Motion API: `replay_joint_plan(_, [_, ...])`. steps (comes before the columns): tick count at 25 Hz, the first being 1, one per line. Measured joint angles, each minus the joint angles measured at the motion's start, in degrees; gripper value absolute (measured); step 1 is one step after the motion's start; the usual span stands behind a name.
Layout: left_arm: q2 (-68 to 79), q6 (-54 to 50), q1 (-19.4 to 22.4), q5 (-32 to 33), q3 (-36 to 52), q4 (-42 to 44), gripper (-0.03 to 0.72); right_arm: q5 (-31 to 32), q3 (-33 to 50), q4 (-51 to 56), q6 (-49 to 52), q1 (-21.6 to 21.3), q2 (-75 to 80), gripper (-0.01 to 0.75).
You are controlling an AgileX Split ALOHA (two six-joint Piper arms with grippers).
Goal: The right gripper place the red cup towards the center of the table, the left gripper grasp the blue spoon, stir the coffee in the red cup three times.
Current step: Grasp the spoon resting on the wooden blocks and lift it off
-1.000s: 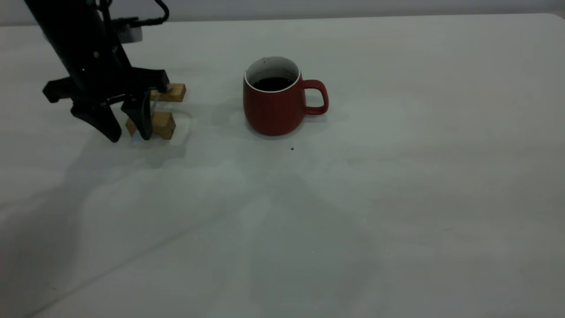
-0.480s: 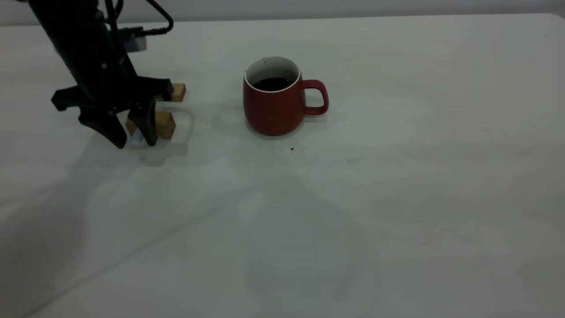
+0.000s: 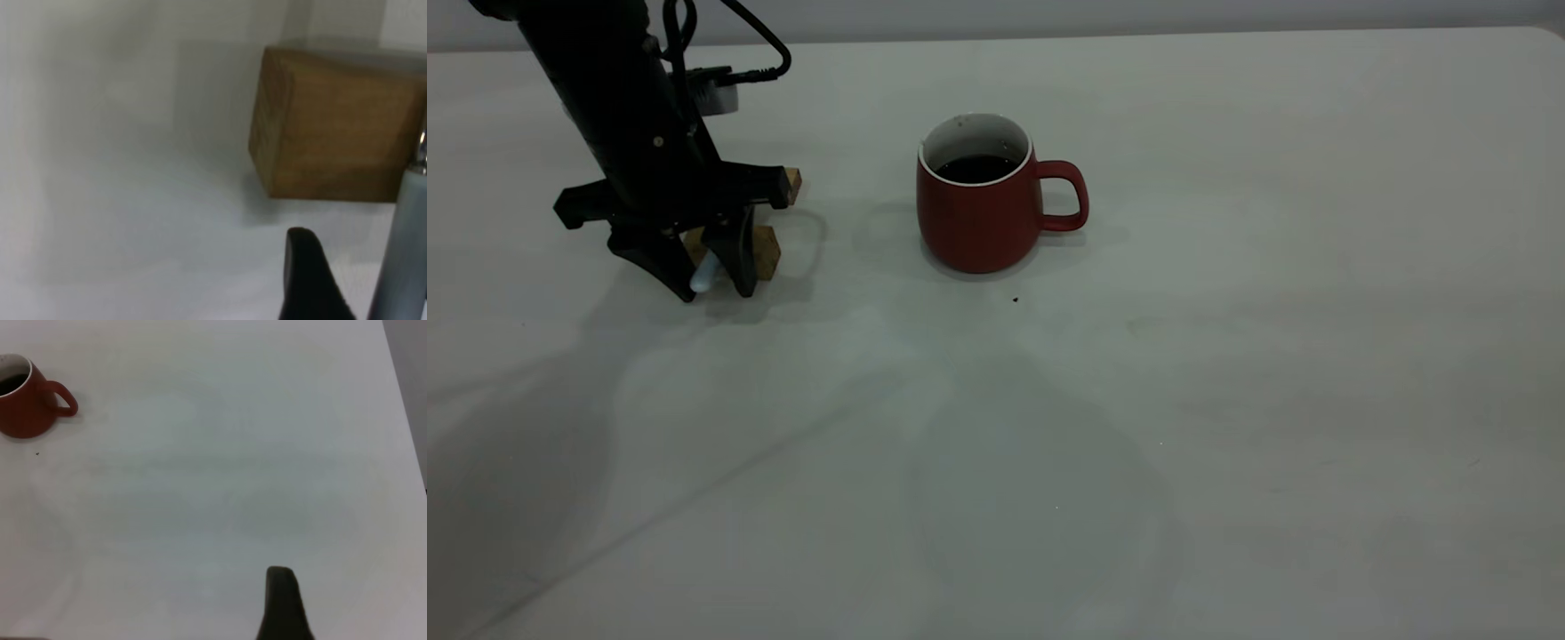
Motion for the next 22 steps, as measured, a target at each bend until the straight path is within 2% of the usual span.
replay_joint_plan(3, [0.0, 0.0, 0.0, 0.1, -0.1, 0.0, 0.442, 0.0, 0.0, 0.0, 0.0, 0.0, 0.0, 0.578])
replay_joint_plan(6, [0.0, 0.0, 0.0, -0.1, -0.1, 0.0, 0.376, 0.0, 0.0, 0.0, 0.0, 0.0, 0.0, 0.578])
replay_joint_plan(9, [0.0, 0.0, 0.0, -0.4, -0.1, 0.0, 0.261, 0.0, 0.0, 0.0, 0.0, 0.0, 0.0, 0.578])
replay_joint_plan(11, [0.0, 0.0, 0.0, -0.4, -0.1, 0.0, 0.156, 0.0, 0.0, 0.0, 0.0, 0.0, 0.0, 0.578])
replay_joint_plan(16, [-0.6, -1.0, 0.0, 1.5, -0.5, 0.0, 0.145, 0.0, 0.0, 0.0, 0.0, 0.0, 0.0, 0.578])
replay_joint_plan(22, [-6.9, -1.6, 0.0, 6.7, -0.5, -2.1, 0.145, 0.0, 0.0, 0.0, 0.0, 0.0, 0.0, 0.578])
